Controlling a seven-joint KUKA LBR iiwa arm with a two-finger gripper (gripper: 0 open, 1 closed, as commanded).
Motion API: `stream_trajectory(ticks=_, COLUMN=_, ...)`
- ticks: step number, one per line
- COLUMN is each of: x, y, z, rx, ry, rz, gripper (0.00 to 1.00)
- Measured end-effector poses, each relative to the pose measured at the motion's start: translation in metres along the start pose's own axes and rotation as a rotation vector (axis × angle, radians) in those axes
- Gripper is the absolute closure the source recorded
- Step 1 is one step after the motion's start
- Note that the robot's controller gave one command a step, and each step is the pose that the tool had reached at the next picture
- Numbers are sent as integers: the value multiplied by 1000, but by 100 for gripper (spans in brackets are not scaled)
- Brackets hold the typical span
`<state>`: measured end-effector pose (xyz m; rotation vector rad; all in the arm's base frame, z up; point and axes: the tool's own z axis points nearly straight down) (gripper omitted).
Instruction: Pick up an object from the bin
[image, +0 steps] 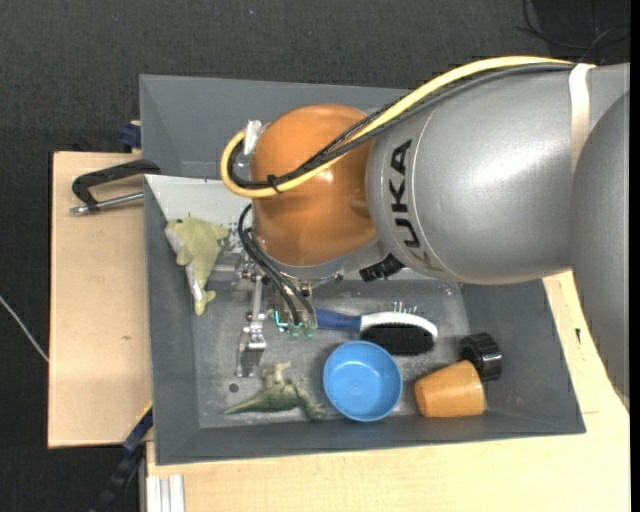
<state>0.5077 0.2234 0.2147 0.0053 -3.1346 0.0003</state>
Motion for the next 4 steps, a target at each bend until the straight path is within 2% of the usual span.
stream_trajectory(ticks=1, x=7, y=-59, z=81, rx=3, ry=-2, rz=-224, gripper=0)
stream_trajectory(ticks=2, x=8, y=-99, z=139, rx=-3, ry=-13, rz=-507, gripper=0)
stream_trajectory(ticks=3, x=9, y=-98, z=137, rx=-3, ry=-7, rz=-509, gripper=100)
stream_trajectory(ticks=4, x=4, y=-64, z=-17, rx=3, ry=-19, rz=-937, gripper=100)
